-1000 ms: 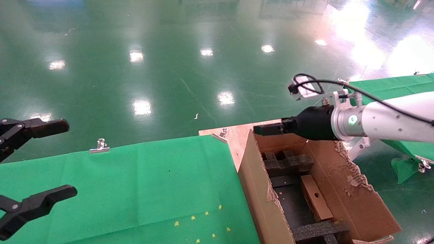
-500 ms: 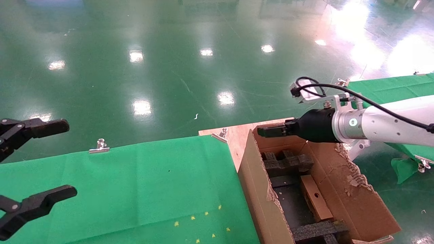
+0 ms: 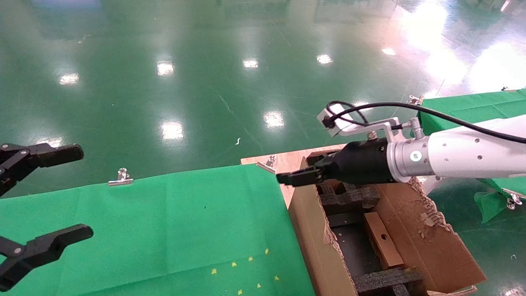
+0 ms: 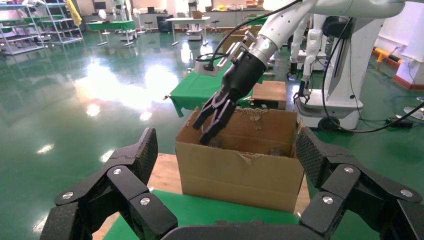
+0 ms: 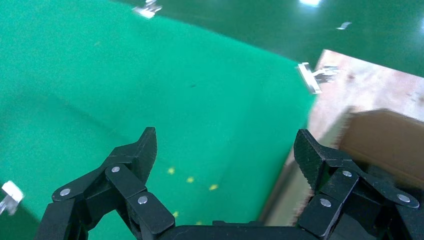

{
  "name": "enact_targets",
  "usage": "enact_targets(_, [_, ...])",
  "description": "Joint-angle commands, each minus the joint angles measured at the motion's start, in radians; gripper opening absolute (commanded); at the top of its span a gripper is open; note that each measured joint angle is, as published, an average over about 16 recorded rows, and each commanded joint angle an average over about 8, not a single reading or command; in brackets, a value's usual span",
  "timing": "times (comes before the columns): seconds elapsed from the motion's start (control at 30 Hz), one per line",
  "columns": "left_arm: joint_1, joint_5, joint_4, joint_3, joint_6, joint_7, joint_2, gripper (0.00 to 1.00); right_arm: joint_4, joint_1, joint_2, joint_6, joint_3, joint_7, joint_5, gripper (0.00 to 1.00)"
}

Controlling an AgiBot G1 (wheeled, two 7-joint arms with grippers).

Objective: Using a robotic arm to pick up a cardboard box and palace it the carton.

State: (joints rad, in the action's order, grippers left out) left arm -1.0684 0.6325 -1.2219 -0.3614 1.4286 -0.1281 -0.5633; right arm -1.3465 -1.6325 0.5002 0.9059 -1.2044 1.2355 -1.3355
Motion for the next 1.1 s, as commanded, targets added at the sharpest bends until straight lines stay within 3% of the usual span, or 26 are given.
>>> enact_targets(0.03, [0.0, 0.0, 0.0, 0.0, 0.0, 0.0, 0.0, 1.0, 0.003, 0.025, 0.005, 0.027, 0.042, -0.048, 0.028, 1.0])
enact_targets(1.1, [0.0, 0.0, 0.0, 0.0, 0.0, 0.0, 0.0, 1.0, 0.048, 0.431, 0.086, 0.455, 0.714, -0.809, 0.467, 1.0])
